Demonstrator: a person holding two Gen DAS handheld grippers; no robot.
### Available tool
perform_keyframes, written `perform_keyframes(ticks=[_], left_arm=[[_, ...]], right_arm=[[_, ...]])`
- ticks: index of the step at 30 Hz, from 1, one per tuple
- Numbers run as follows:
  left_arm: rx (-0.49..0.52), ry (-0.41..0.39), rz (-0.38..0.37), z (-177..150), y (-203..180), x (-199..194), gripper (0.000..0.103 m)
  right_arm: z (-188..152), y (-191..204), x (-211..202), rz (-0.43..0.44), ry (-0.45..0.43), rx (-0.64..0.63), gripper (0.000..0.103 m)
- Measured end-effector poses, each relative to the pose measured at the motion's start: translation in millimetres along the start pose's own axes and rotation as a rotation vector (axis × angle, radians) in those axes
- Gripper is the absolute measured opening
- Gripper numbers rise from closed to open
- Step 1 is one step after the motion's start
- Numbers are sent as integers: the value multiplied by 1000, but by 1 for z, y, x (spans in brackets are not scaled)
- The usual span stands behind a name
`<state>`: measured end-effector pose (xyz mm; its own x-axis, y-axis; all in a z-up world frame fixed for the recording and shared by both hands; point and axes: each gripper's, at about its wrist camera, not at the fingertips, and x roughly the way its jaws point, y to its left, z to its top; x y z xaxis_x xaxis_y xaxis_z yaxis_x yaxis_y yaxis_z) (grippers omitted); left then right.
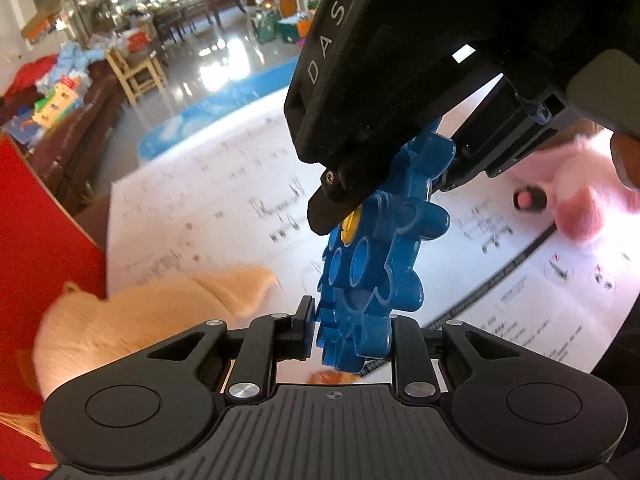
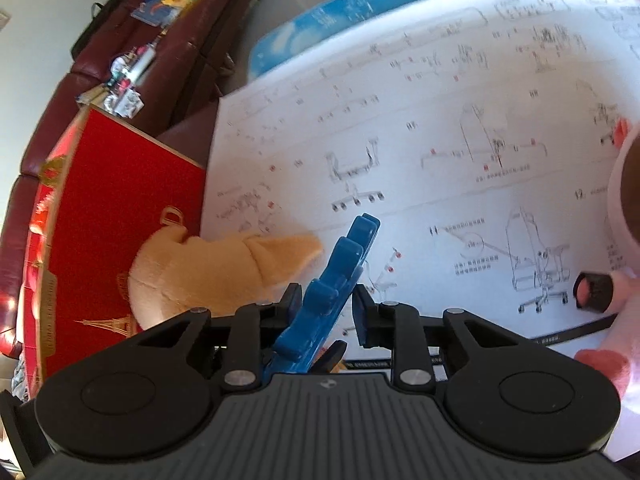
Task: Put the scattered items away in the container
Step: 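Lift the blue gear with both tools and carry it toward the red box, then lower the blue gear into the red box and open both tools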
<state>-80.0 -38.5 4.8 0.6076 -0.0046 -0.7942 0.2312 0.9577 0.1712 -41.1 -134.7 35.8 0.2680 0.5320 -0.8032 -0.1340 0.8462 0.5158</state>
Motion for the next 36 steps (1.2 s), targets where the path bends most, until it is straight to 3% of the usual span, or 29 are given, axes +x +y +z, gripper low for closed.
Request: perform_keyframes(ticks=[8, 18, 24, 28, 36], left_arm=[[-46, -109, 103, 36, 28, -54, 19], [-199, -190, 287, 49, 121, -145, 24], [-330, -162, 362, 28, 198, -192, 28], [-425, -129, 354, 6, 253, -215, 31], [-512, -75, 377, -3, 314, -225, 30]], right_arm=[[26, 53, -39, 47, -93, -137, 31], [62, 192, -56, 173, -146, -407, 31], [64, 292, -31, 262, -97, -561, 31], [61, 349, -3, 291, -57, -633, 31], [59, 411, 39, 319, -19, -658, 33]])
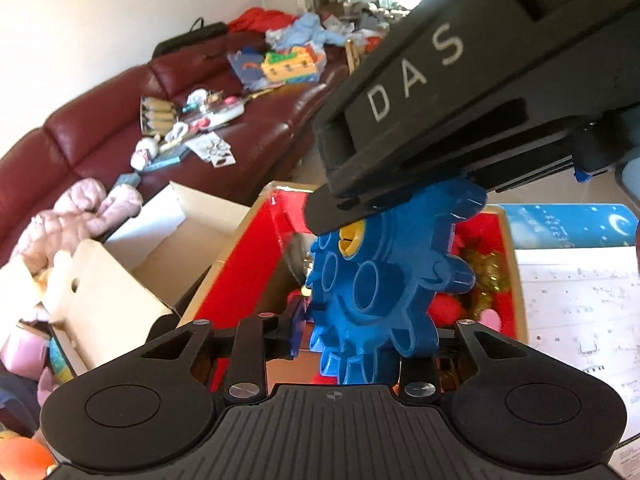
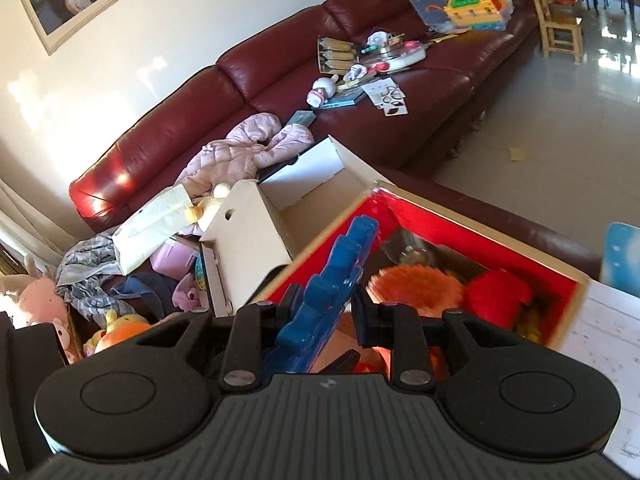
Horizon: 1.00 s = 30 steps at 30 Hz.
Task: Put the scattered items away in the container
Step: 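Lower the blue gear into the red box and open both tools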
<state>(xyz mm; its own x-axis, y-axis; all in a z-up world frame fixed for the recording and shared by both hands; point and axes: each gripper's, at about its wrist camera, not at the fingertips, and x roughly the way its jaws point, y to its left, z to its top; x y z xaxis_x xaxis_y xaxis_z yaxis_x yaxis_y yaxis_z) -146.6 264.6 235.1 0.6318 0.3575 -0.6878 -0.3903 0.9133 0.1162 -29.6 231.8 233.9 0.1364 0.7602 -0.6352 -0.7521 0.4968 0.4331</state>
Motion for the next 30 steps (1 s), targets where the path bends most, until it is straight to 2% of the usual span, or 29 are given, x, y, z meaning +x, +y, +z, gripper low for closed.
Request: perform_keyframes(ticks=[1, 2, 3, 4, 5, 7, 9, 16, 23, 30], left_arm=[[-12, 3, 14, 4, 4, 2, 33], [-27, 1, 32, 5, 6, 5, 53], [-50, 2, 58, 6, 8, 6, 70], [-72, 0, 68, 6, 11, 7, 78], [-90, 0, 63, 5, 12, 9, 88], [-104, -7, 69, 2, 11, 9, 88], [-98, 0, 72, -2, 7, 10, 88], [-89, -2, 69, -4, 4, 27, 94], [-86, 12, 71, -10, 6, 45, 95], [-81, 9, 56, -18, -3, 39, 99]], right_arm=[[4, 2, 6, 6, -3, 2, 36], [6, 3, 9, 8, -9, -3, 51], [8, 3, 11, -6, -22, -19, 74], [10, 3, 12, -34, -48, -24, 81], [9, 2, 10, -57, -81, -26, 82], [7, -6, 5, -59, -107, -9, 82], [5, -16, 2, -33, -96, 16, 82], [-10, -36, -6, -62, -54, 25, 84], [-16, -32, -6, -39, 3, 7, 86], [-26, -29, -6, -45, 58, -12, 88]])
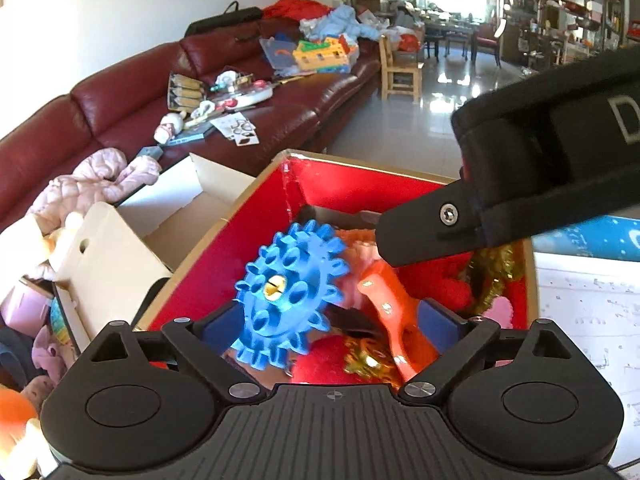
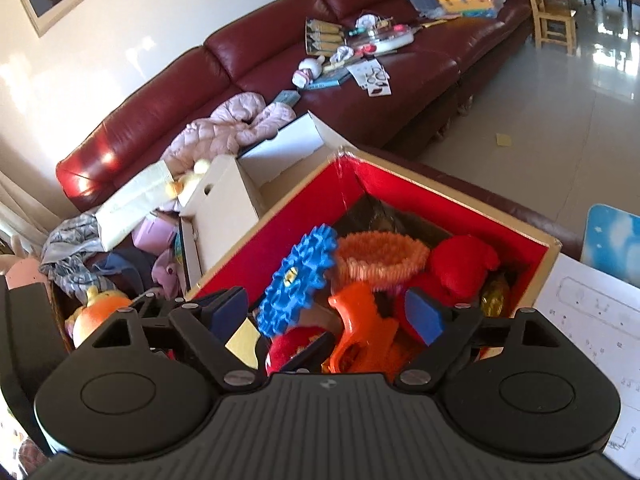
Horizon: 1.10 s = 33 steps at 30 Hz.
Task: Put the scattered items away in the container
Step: 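Lower the blue gear into the red box and open both tools, then withdraw both tools from the box toward the tan plush dog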
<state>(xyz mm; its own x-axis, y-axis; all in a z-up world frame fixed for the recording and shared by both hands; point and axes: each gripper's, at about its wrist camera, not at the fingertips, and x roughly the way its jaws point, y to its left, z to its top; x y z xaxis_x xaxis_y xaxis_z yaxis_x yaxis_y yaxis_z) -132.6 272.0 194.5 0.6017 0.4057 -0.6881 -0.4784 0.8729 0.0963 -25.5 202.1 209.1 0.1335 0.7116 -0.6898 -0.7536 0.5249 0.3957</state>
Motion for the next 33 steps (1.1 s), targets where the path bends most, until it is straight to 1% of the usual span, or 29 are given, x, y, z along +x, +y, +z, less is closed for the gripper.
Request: perform_keyframes(ticks=[3, 6, 12, 17, 20, 23, 27, 29, 33], left_arm=[[21, -10, -21, -2, -11, -6, 99], [48, -35, -38, -2, -24, -15, 100], [99, -88, -78, -3, -57, -41, 101], [152, -124, -124, -12, -92, -62, 102], [182, -136, -167, -23, -114, -71, 102], [222, -120, -201, -37, -138, -71, 102], [273, -82, -229, -57, -165, -66, 102], [290, -52, -243, -67, -178, -59, 102], [317, 12, -260, -90, -194, -44, 102]], right_arm=[[-3, -3, -9, -2, 5, 7, 89], [-6, -6, -23, -14, -15, 0, 91], [-14, -17, -57, -38, -49, -5, 92], [-28, -38, -96, -72, -95, 4, 94], [-40, -56, -115, -115, -100, 3, 94], [-55, -76, -130, -159, -98, 3, 94], [-74, -107, -139, -185, -97, 72, 94], [-83, -120, -138, -186, -94, 117, 94], [-105, -140, -123, -177, -58, 190, 94]])
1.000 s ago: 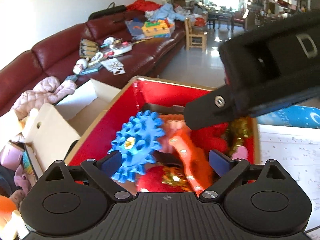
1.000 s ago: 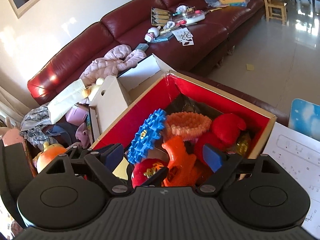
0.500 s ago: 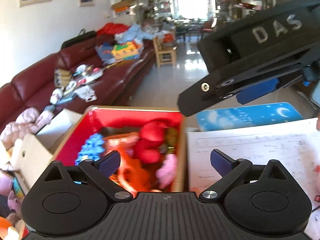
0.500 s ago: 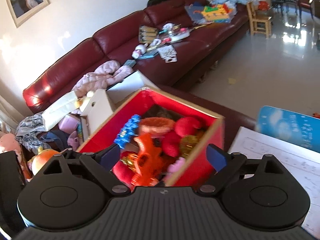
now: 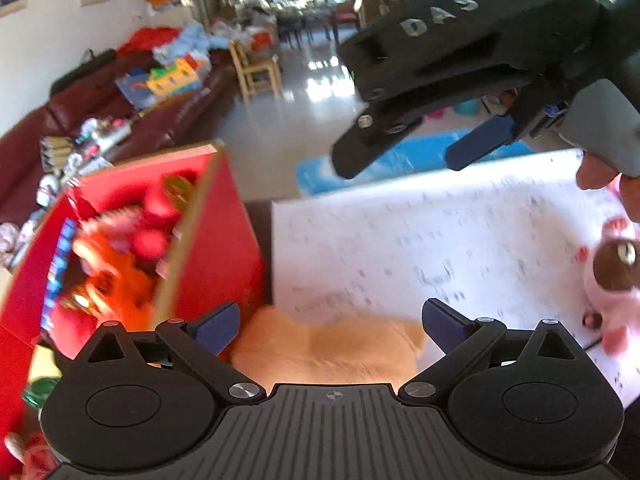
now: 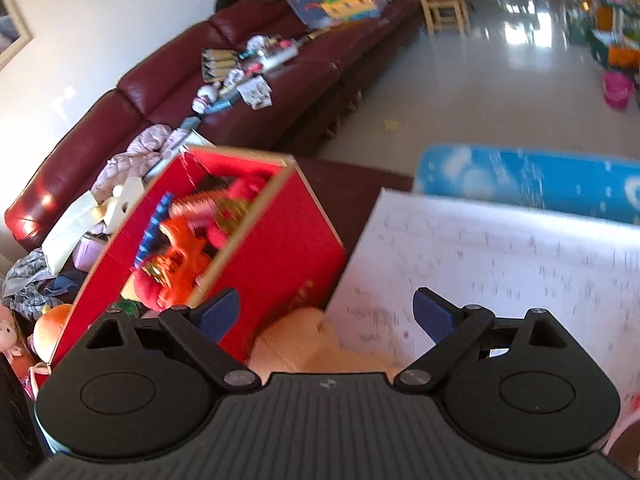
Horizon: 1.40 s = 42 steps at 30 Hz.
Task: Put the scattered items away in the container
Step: 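Withdraw both tools from the box toward the tan plush dog, then lower the left tool onto the tan plush dog while the right tool reaches it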
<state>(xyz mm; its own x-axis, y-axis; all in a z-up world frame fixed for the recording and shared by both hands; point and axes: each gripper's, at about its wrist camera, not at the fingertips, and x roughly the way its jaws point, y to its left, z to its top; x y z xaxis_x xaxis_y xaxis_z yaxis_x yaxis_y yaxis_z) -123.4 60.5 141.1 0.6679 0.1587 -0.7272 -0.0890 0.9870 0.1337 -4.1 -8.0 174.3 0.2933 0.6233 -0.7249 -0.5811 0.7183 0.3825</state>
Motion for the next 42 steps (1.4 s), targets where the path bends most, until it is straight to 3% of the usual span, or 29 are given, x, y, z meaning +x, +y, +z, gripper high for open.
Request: perform_keyframes(ticks=[6, 12, 21, 33, 42], left_arm=[[11, 59, 1, -25, -15, 27, 102], [-24, 58, 28, -57, -15, 46, 102], [-46, 125, 40, -88, -7, 84, 102], [-98, 131, -12, -90, 9, 108, 103], [-92, 132, -28, -95, 9, 122, 103]], right_arm=[[-33, -18, 28, 9, 72, 45, 94], [-61, -37, 54, 16, 147, 103, 95], [-87, -57, 89, 4, 244, 188, 94], [-87, -39, 127, 53, 315, 184, 94], [-97, -43, 141, 30, 343, 194, 96]])
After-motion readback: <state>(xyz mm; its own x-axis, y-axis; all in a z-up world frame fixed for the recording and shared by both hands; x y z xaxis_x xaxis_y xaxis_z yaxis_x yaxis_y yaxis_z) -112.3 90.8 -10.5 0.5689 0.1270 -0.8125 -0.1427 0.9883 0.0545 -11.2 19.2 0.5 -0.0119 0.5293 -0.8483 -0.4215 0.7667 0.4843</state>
